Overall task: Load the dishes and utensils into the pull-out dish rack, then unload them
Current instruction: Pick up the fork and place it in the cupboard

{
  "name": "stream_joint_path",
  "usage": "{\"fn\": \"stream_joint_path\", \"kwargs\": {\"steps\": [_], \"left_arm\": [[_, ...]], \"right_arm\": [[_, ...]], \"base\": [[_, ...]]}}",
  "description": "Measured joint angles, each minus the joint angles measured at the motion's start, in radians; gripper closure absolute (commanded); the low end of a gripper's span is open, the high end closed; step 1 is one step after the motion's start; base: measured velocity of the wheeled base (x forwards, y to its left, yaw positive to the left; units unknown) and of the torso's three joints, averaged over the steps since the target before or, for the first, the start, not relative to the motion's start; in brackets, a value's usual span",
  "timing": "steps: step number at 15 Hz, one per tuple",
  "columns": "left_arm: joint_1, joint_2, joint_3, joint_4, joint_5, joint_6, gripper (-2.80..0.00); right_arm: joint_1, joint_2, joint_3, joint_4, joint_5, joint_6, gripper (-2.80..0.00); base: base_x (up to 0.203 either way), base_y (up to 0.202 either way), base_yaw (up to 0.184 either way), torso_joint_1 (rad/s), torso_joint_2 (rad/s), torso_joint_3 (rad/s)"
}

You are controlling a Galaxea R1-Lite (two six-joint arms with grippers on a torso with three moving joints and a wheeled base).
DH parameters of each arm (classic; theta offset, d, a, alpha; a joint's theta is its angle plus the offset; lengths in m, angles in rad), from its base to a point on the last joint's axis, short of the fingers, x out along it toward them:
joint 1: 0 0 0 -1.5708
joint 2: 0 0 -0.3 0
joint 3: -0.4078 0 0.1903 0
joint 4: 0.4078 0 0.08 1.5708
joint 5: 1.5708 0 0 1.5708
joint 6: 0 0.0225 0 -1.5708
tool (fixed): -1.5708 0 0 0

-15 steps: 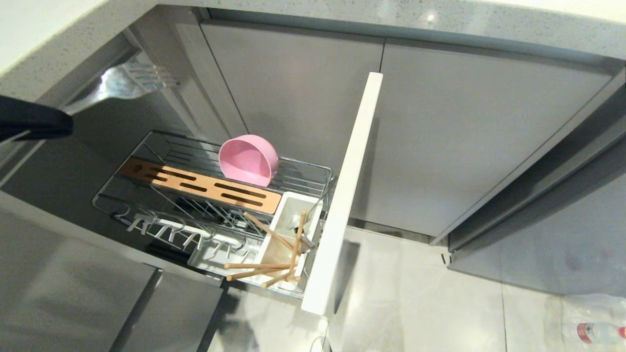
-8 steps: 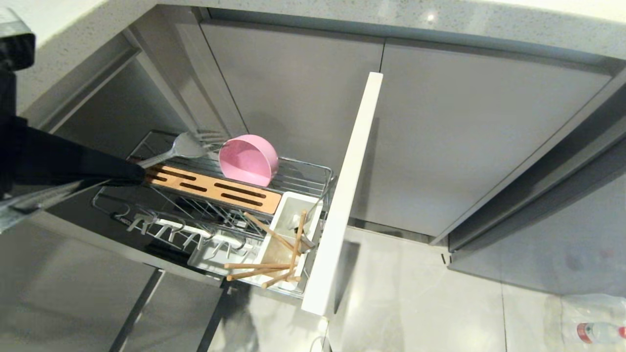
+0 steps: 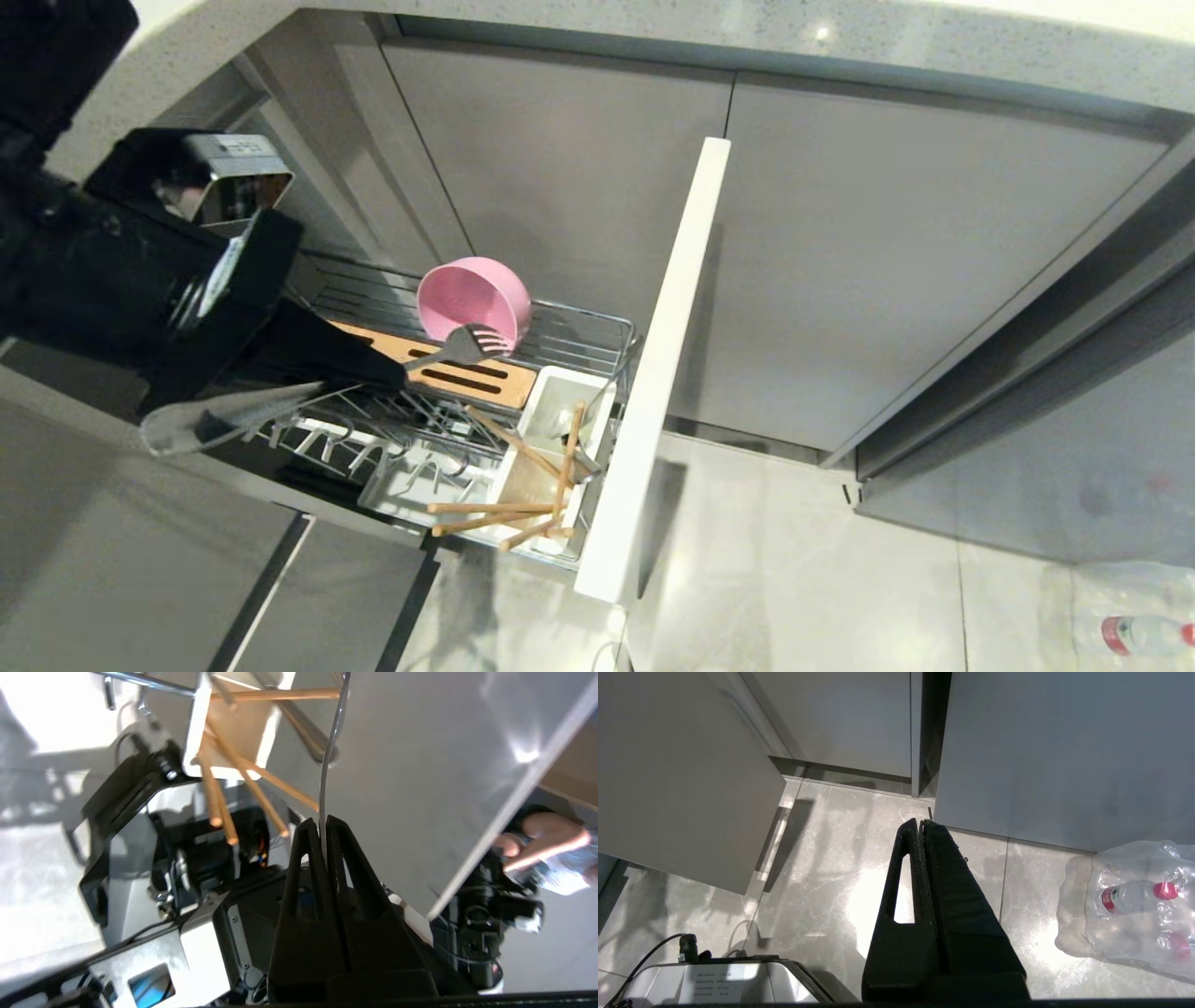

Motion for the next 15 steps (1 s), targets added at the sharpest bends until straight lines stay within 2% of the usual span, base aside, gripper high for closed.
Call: {"fn": "stream_joint_path", "kwargs": {"steps": [4,7,11,15], "left_arm": [[-0.057,0.098,-0.094,0.083,0.098,-0.003,0.0],[-0.084,0.152,-0.145,0.108,0.098,-0.004,0.0],[-0.117,0.229,-0.157,0.108,0.099,-0.013,0.0],[-0.121,0.293,-0.159,0.099,0.137,-0.039,0.0]], "right_arm": [[0.0,0.0,0.0,0.0,0.0,0.0,0.0],[0.0,0.0,0.0,0.0,0.0,0.0,0.0],[0.0,0.0,0.0,0.0,0.0,0.0,0.0],[0.0,0.0,0.0,0.0,0.0,0.0,0.0]], "base": [[0.0,0.0,0.0,0.0,0.0,0.0],[0.0,0.0,0.0,0.0,0.0,0.0],[0.0,0.0,0.0,0.0,0.0,0.0],[0.0,0.0,0.0,0.0,0.0,0.0]]}}
